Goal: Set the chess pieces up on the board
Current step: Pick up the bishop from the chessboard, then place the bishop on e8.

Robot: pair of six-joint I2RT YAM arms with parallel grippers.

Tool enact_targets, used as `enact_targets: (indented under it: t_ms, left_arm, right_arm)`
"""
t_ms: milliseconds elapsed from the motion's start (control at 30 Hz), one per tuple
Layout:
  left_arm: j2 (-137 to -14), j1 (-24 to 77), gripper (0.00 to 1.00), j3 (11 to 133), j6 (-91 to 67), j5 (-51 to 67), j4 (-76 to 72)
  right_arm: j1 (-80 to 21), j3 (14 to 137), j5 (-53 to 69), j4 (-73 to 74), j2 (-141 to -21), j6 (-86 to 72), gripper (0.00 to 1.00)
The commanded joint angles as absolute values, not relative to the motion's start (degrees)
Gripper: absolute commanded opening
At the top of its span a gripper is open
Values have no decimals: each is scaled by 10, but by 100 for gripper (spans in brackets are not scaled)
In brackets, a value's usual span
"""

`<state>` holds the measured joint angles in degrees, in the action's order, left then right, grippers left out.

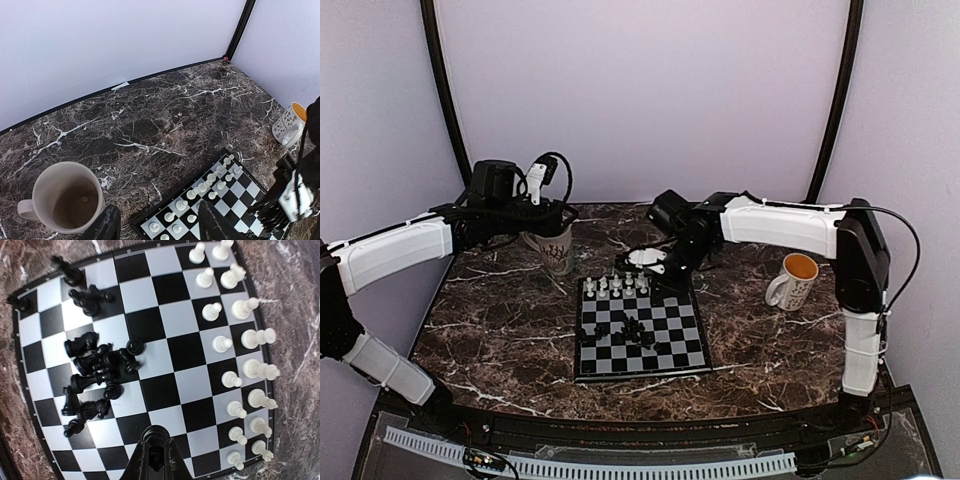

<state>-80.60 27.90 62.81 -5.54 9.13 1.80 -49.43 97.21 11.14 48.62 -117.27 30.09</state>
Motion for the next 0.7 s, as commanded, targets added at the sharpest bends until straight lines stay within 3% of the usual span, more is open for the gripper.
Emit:
enact_targets:
  t_ms: [0,233,467,667]
  left_arm:
    - [-789,280,55,621,-50,92,16]
    - [-804,280,55,628,-72,94,17]
    - [-839,289,50,683,-154,167,39]
    - [-783,295,50,619,-142,137,41]
  right_arm:
    - [-491,941,170,489,-1086,313,9]
    - [-517,873,179,499,-1027,337,9]
    - [-545,816,193,489,-1000,339,8]
    - [-567,793,188,475,-998,340,8]
